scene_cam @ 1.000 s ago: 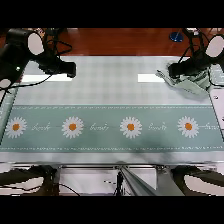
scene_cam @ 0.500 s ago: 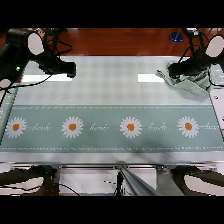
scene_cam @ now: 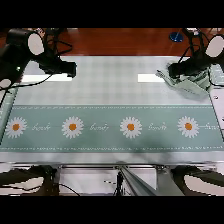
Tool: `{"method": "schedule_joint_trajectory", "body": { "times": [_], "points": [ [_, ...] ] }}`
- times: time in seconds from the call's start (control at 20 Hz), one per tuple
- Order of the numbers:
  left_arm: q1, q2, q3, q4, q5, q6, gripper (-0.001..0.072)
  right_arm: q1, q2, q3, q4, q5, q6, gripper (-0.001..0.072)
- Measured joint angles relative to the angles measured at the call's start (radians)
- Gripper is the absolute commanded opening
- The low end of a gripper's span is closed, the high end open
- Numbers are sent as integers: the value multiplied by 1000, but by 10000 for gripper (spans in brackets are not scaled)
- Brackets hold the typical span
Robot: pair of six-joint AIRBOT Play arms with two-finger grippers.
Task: Fold the shirts.
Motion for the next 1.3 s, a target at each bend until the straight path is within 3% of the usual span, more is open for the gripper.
{"method": "schedule_joint_trajectory", "body": {
  "times": [0.4, 0.45, 0.5, 0.55, 0.85, 1.3],
  "points": [
    [0, -40, 0, 0, 48, 1, 719, 0, 0, 0, -6, -94, -12, 484],
    [0, -43, 0, 0, 49, 4, 719, 0, 0, 0, -29, -121, -16, 486],
    [0, -43, 0, 0, 54, 16, 720, -2, 0, 0, -66, -152, -15, 570],
    [0, -43, 2, 3, 58, 26, 720, -8, 0, 0, -115, -192, -5, 593],
    [5, -32, 26, 22, 63, 57, 720, -171, -48, 0, -290, -376, 82, 595],
    [-9, -2, 38, -61, 61, 63, 720, -425, -234, 0, -166, -460, 109, 595]
  ]
}}
